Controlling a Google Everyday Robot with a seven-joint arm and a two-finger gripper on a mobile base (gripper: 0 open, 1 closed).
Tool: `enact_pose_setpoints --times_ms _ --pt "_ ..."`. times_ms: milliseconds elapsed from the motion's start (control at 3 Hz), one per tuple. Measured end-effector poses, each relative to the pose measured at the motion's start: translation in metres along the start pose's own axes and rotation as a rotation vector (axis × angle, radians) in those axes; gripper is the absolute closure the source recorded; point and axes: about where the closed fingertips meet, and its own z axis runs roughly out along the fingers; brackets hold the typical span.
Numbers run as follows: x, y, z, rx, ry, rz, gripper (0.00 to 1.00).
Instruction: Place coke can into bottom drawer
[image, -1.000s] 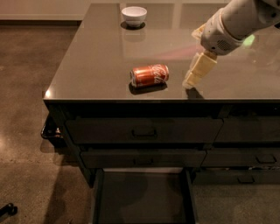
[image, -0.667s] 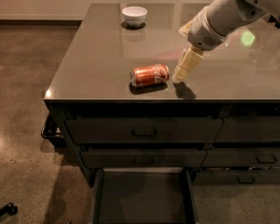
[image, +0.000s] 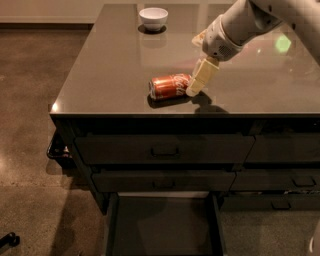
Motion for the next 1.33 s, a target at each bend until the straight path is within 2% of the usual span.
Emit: enact_pose_setpoints --times_ms 333,667,1000,1333 --pt "-0.003 -0.002 0.024 -0.044 -0.062 -0.01 0.0" --pt "-0.004 -0.005 0.076 -0.13 -0.198 -0.013 0.0" --pt "-0.005 -0.003 0.112 -0.19 -0.266 -0.009 0.0" --pt "-0.006 -0.004 0.111 -0.19 -0.266 -0.009 0.11"
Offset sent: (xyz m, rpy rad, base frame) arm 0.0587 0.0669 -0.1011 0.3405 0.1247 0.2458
